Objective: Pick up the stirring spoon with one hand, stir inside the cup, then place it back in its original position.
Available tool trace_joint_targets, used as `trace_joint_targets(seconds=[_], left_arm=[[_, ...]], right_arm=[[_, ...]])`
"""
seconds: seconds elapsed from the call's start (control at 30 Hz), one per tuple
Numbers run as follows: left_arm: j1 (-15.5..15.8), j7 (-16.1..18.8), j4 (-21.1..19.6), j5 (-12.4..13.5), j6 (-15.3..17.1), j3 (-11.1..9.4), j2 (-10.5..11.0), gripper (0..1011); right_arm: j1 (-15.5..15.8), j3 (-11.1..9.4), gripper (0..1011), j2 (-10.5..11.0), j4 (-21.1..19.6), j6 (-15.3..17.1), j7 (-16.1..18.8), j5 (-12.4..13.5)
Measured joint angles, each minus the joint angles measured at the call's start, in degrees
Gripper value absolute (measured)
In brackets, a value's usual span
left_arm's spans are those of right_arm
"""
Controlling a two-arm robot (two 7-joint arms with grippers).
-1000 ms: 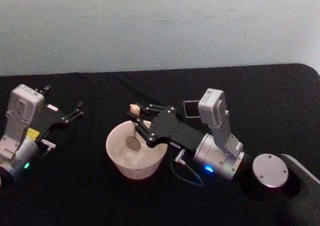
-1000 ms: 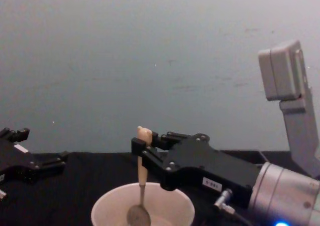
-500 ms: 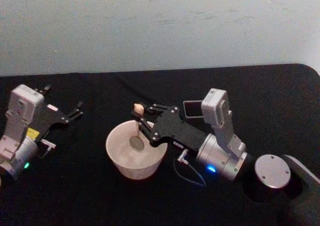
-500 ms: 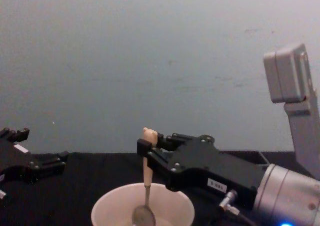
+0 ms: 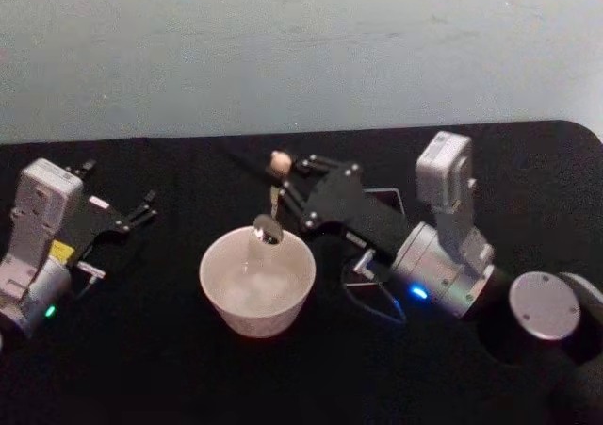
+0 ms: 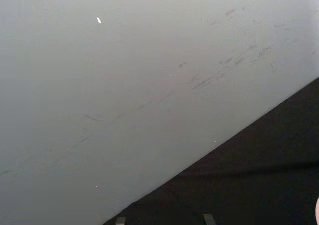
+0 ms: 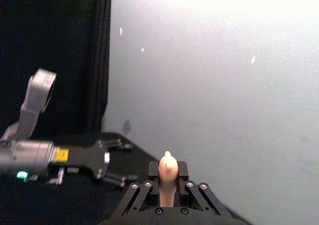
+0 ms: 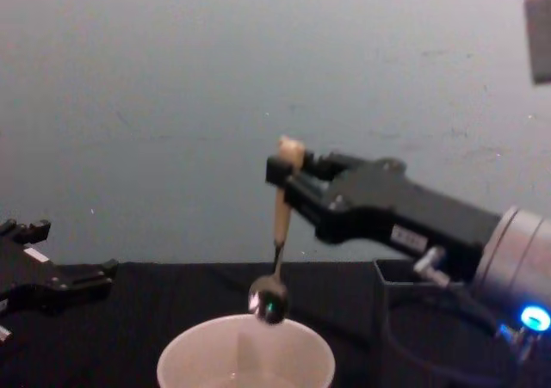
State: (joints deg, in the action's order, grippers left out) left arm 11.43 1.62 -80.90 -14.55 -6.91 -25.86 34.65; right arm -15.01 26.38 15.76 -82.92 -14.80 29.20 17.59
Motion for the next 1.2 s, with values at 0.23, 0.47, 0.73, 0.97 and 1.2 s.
trace_joint_targets(seconds=[0.23, 0.47, 0.73, 0.97, 1.2], left_arm=[[0.0, 0.0, 0.0, 0.0, 0.0, 0.0, 0.0, 1001], [0.0, 0.0, 0.0, 0.0, 0.0, 0.0, 0.0, 1002], [0.0, 0.0, 0.0, 0.0, 0.0, 0.0, 0.0, 1001], [0.0, 0.0, 0.0, 0.0, 0.0, 0.0, 0.0, 1001], [0.0, 0.0, 0.0, 0.0, 0.0, 0.0, 0.0, 1001]], right_arm=[[0.6, -2.21, 211, 1.48, -4.39, 0.84, -0.19, 2.2], [1.14, -5.41, 211, 3.99, -8.68, 1.52, -0.33, 4.93], [3.14, -8.69, 211, 7.16, -12.47, 4.01, -2.47, 5.6], [5.02, -10.02, 211, 8.84, -14.25, 7.01, -4.33, 5.46], [6.14, -10.33, 211, 9.3, -14.53, 10.38, -5.92, 4.8]])
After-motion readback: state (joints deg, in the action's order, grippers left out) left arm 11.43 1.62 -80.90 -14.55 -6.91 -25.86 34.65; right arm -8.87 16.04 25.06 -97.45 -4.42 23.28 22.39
